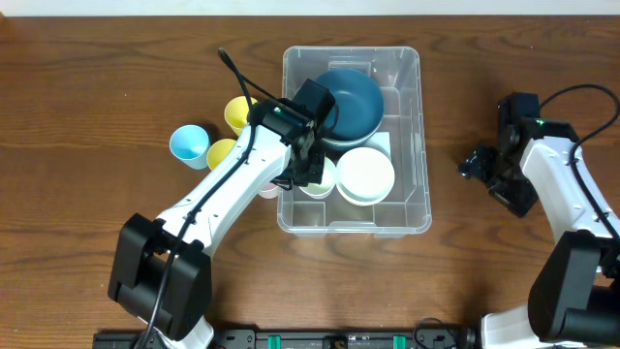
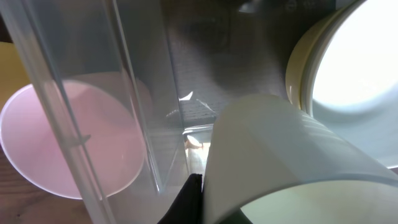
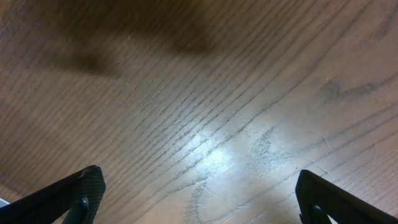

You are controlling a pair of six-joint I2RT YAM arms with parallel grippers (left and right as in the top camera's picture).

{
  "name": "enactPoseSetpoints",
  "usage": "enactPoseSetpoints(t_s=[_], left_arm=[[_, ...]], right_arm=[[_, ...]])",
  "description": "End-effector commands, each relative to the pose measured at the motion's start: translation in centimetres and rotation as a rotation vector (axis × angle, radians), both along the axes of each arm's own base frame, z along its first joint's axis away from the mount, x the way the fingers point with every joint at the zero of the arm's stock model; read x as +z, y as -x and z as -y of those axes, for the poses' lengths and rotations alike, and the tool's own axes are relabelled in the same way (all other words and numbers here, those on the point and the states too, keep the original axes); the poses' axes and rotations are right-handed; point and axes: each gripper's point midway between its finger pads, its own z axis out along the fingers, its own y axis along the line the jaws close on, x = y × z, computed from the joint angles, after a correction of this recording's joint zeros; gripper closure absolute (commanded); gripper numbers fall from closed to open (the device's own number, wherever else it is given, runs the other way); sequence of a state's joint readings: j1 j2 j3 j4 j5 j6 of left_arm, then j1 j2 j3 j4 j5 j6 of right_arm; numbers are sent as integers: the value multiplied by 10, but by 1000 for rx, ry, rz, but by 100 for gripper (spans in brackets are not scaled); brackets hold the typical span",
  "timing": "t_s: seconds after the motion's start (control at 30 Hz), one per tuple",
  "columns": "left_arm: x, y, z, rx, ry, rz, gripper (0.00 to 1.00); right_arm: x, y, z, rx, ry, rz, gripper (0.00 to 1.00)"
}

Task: Pack container
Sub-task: 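Carry the light green cup right and lower it into the container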

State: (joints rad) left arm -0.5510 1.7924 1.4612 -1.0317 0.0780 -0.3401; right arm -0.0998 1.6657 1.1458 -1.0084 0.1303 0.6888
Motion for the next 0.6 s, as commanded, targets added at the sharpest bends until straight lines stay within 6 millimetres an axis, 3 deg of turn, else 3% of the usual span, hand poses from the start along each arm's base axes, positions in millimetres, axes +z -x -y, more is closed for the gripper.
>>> enactPoseSetpoints(t_s=[0.0,0.57], left_arm=[[-8,2,-5,13,-30,-12,93],[-28,3,-4,10,-49,-47,93]], right_arm=[[0,0,3,-18,7,-1,1],[0,0,3,-18,7,-1,1]])
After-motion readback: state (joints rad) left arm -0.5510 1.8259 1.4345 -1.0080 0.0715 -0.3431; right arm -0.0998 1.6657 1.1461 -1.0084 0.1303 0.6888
